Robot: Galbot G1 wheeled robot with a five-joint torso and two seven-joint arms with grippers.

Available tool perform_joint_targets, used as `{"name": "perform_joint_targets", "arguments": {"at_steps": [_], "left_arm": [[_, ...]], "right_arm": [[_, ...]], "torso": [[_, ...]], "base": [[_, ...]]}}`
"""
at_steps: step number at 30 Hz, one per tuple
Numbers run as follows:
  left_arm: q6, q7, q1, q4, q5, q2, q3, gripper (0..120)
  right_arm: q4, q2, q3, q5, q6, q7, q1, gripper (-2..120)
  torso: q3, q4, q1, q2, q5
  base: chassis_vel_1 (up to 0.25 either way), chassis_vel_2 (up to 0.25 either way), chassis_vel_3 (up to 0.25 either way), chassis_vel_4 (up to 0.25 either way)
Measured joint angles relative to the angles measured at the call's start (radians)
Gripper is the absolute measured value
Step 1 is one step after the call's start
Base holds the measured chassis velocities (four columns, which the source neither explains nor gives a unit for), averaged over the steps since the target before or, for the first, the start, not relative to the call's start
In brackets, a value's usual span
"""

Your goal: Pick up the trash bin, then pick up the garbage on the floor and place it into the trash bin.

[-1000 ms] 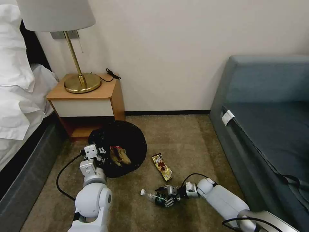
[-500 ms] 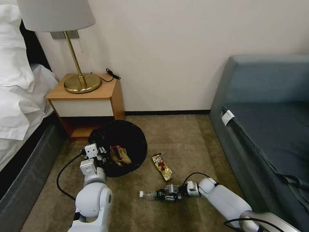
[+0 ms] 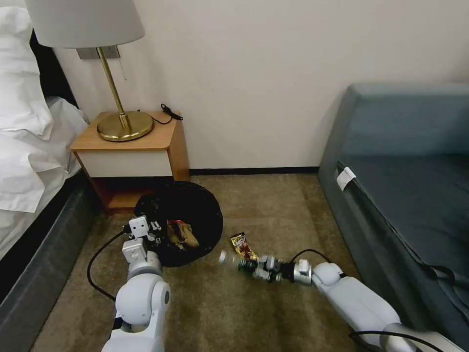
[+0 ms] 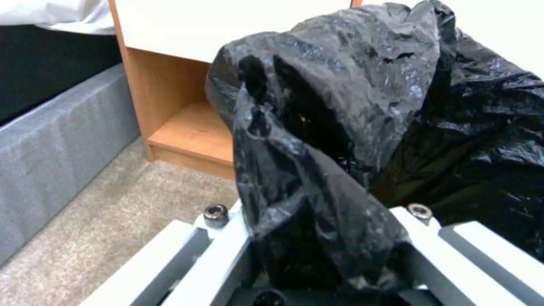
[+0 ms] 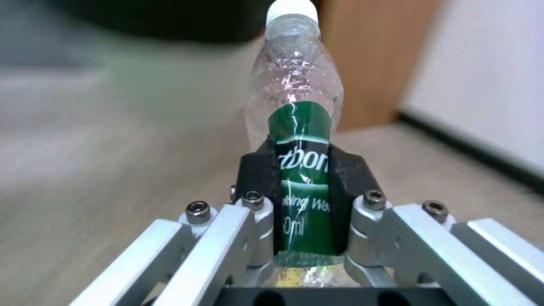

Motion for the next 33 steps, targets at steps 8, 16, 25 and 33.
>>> {"name": "perform_joint_targets", "arguments": {"at_steps": [8,16,25,33], "left_arm": [[0.0,0.0,-0.012,0.015,-0.009,0.003,0.0,4],[-0.001,0.0,-0.028,0.026,-0.013,0.004,0.002,4],[0.002,0.0,-0.041,0.029,-0.008,0.001,0.01,4],[0.002,0.0,-0.035,0.026,-0.004,-0.002,0.012,4]], "right_arm": [[0.167,0.039,0.005,0.107,-0.04,0.276,0.037,14],[0.401,0.079,-0.022,0.099,-0.076,0.41,0.036,14],[0.505,0.142,-0.098,0.046,-0.109,0.459,0.041,14],[0.458,0.145,-0.137,-0.011,-0.106,0.458,0.025,14]], "torso": [[0.0,0.0002,0.0,0.0,-0.0004],[0.0,0.0002,0.0,0.0,-0.0005],[0.0,0.0003,0.0,0.0,-0.0005],[0.0,0.0002,0.0,0.0,-0.0002]], "base": [[0.0,0.0,0.0,0.0],[0.0,0.0,0.0,0.0],[0.0,0.0,0.0,0.0],[0.0,0.0,0.0,0.0]]}}
